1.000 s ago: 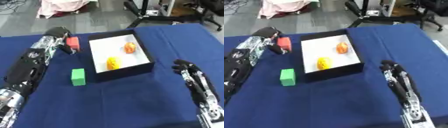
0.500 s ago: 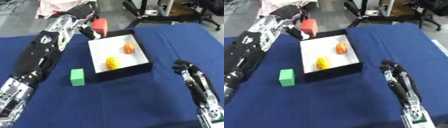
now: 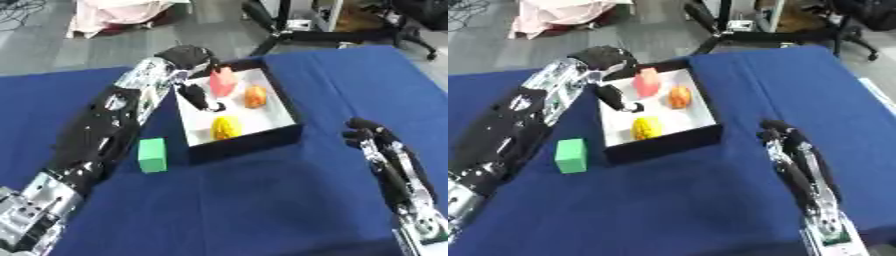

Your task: Pick up objects on the table and place them in the box.

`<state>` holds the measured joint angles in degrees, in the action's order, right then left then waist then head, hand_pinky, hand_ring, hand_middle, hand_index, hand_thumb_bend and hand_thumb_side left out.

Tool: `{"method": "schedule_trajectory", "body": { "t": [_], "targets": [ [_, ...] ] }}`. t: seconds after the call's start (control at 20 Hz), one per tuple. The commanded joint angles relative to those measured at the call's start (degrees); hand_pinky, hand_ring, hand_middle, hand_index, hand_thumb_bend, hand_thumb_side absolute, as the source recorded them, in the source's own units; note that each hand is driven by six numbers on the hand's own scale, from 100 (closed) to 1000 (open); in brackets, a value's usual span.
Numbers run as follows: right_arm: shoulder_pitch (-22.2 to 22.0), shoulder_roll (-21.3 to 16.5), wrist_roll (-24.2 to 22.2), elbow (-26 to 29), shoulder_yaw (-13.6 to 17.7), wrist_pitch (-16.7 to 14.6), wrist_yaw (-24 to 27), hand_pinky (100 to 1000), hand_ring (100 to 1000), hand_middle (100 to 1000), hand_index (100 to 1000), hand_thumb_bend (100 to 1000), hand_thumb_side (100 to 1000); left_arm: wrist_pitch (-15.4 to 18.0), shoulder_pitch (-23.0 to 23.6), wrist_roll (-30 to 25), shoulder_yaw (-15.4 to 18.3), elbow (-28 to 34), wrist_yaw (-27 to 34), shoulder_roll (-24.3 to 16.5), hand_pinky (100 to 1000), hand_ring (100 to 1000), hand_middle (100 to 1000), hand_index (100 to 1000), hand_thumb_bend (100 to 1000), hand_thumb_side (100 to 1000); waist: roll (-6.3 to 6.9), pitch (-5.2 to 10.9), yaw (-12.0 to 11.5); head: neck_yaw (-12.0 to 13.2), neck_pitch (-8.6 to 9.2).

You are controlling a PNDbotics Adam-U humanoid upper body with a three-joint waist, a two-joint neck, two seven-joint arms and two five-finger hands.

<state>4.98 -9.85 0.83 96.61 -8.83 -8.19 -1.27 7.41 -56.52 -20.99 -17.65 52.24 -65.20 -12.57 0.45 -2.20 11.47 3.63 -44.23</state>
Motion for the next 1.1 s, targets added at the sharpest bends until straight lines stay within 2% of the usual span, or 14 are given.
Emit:
{"method": "schedule_trajectory", "body": {
  "t": [0.05, 0.15, 0.3, 0.5, 0.75, 0.85, 0.9, 0.95, 1.1],
  "targets": [
    [0.34, -0.59, 0.15, 0.74, 0.51, -0.03, -0.23, 806, 776, 767, 805, 100, 665, -1.21, -1.36, 1.25, 2.27, 3.45, 1.56, -3.67, 715, 732, 868, 918, 648, 802, -0.51, 1.19, -0.29, -0.78, 0.11],
    [0.27, -0.70, 0.26, 0.70, 0.58, -0.01, -0.32, 806, 776, 767, 805, 100, 664, -0.65, -1.19, 1.05, 2.69, 6.40, 3.39, -6.66, 708, 686, 817, 875, 604, 758, -0.40, 1.24, -0.53, -0.99, 0.11],
    [0.09, -0.96, 0.50, 0.58, 0.79, 0.03, -0.46, 806, 776, 767, 805, 100, 666, 1.90, -0.18, -0.14, 2.36, 11.19, 6.33, -11.45, 695, 640, 753, 841, 570, 734, -0.13, 1.38, -1.12, -1.64, 0.11],
    [-0.31, -1.60, 0.78, 0.43, 1.07, 0.01, -0.71, 806, 776, 767, 805, 100, 667, 5.58, 3.86, -2.62, -1.04, 17.26, 10.07, -17.53, 691, 636, 745, 835, 566, 733, 0.57, 1.58, -2.15, -2.63, 0.11],
    [-0.29, -2.05, 0.96, 0.39, 1.19, -0.01, -0.93, 805, 776, 767, 805, 100, 666, 10.09, 10.85, -6.88, -4.95, 24.65, 14.62, -24.92, 671, 618, 726, 821, 557, 728, 1.02, 1.57, -2.38, -3.23, 0.11],
    [-0.27, -2.23, 0.97, 0.37, 1.17, -0.01, -1.00, 805, 776, 767, 805, 100, 666, 11.38, 13.78, -8.68, -6.70, 27.59, 16.43, -27.86, 662, 613, 720, 818, 569, 720, 1.27, 1.61, -2.31, -3.31, 0.11],
    [-0.26, -2.29, 0.94, 0.36, 1.11, -0.02, -1.03, 805, 776, 767, 805, 100, 660, 11.64, 15.20, -9.56, -7.79, 28.89, 17.31, -29.29, 659, 614, 721, 821, 679, 628, 1.38, 1.63, -2.22, -3.27, 0.11],
    [-0.22, -2.33, 0.85, 0.34, 1.01, -0.03, -1.05, 805, 776, 767, 805, 100, 666, 11.96, 16.76, -10.52, -9.14, 29.90, 18.27, -30.86, 657, 613, 721, 821, 577, 725, 1.46, 1.65, -2.07, -3.20, 0.11],
    [-0.01, -2.29, 0.64, 0.34, 0.80, -0.06, -1.06, 805, 776, 766, 805, 100, 666, 12.23, 20.82, -13.26, -11.95, 32.79, 21.01, -35.31, 640, 600, 710, 817, 591, 707, 1.52, 1.62, -1.50, -2.85, 0.11]
  ]
}}
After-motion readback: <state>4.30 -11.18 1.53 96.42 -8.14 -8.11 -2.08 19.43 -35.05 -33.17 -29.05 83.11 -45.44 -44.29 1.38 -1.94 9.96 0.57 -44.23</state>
